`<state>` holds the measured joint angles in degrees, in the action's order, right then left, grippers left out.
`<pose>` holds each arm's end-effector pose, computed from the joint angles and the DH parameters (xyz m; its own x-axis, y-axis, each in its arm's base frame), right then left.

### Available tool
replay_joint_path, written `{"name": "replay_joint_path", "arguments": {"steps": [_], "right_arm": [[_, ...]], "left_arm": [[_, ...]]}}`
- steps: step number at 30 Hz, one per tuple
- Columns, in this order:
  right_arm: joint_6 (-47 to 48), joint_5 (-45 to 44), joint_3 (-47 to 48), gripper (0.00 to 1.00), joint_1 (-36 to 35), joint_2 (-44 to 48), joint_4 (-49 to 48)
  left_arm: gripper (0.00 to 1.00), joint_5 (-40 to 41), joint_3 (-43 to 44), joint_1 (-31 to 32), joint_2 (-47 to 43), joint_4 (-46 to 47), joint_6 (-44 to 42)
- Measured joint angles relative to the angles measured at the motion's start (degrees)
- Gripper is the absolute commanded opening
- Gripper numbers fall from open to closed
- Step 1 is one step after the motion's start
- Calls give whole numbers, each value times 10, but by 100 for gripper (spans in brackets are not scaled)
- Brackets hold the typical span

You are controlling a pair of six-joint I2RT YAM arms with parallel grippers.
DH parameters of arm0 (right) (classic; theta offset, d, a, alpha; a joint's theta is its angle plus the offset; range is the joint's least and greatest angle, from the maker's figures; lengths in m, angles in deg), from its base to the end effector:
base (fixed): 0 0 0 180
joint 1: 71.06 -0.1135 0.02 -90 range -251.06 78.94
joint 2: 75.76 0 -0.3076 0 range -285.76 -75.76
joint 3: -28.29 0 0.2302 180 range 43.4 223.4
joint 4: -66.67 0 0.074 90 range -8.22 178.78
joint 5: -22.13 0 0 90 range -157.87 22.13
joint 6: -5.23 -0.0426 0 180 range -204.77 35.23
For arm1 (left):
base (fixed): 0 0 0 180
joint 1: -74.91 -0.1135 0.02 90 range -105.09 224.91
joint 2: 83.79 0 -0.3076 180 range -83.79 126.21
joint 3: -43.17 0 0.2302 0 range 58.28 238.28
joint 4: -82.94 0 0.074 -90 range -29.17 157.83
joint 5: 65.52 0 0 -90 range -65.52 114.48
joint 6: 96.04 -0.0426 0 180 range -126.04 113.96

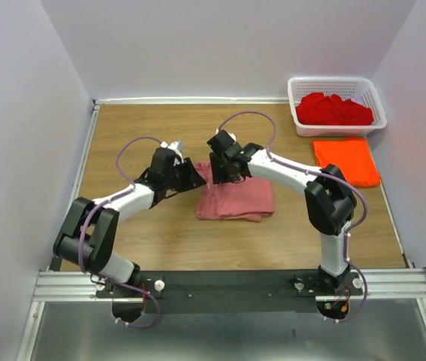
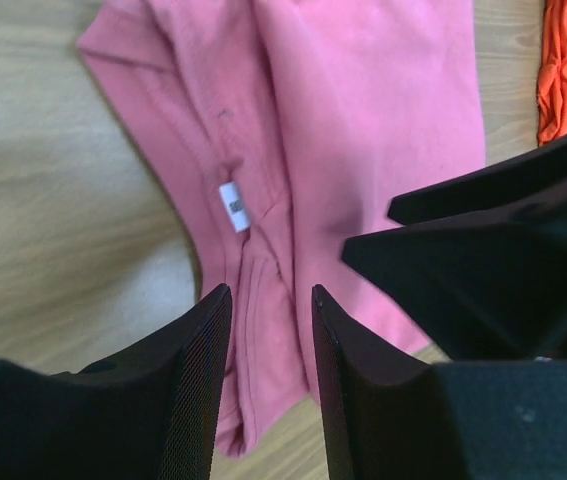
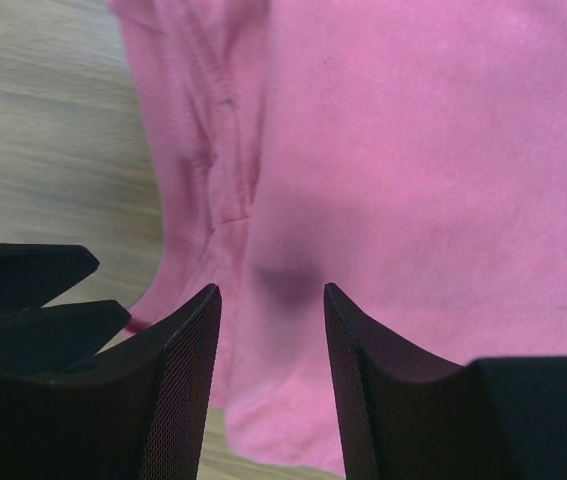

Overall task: Fold and stack the t-shirts
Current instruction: Fold the tshirt

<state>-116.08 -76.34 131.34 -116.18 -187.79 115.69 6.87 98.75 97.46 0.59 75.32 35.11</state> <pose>0.3038 0.2962 0.2642 -0.8468 -0.1220 -0.5177 -0.2408 0.9558 0.1687 0.2572 -0.1207 0.2407 -0.8013 -0.3464 -0.4877 0.0837 0.7424 -0.6648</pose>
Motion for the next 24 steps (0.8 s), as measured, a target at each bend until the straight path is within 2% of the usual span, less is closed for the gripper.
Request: {"name": "replay_joint_path", "arguments": {"steps": [10, 20, 24], "right_arm": [[-17, -13, 21, 49, -5, -49, 18], [-23, -28, 35, 48, -18, -73, 30], [-28, -38, 35, 34, -19, -82, 37]], "left_arm": [[33, -23, 36, 0, 99, 36, -8], [28, -39, 38, 0, 150, 55, -4], [27, -41, 38, 1, 155, 64, 2]]}}
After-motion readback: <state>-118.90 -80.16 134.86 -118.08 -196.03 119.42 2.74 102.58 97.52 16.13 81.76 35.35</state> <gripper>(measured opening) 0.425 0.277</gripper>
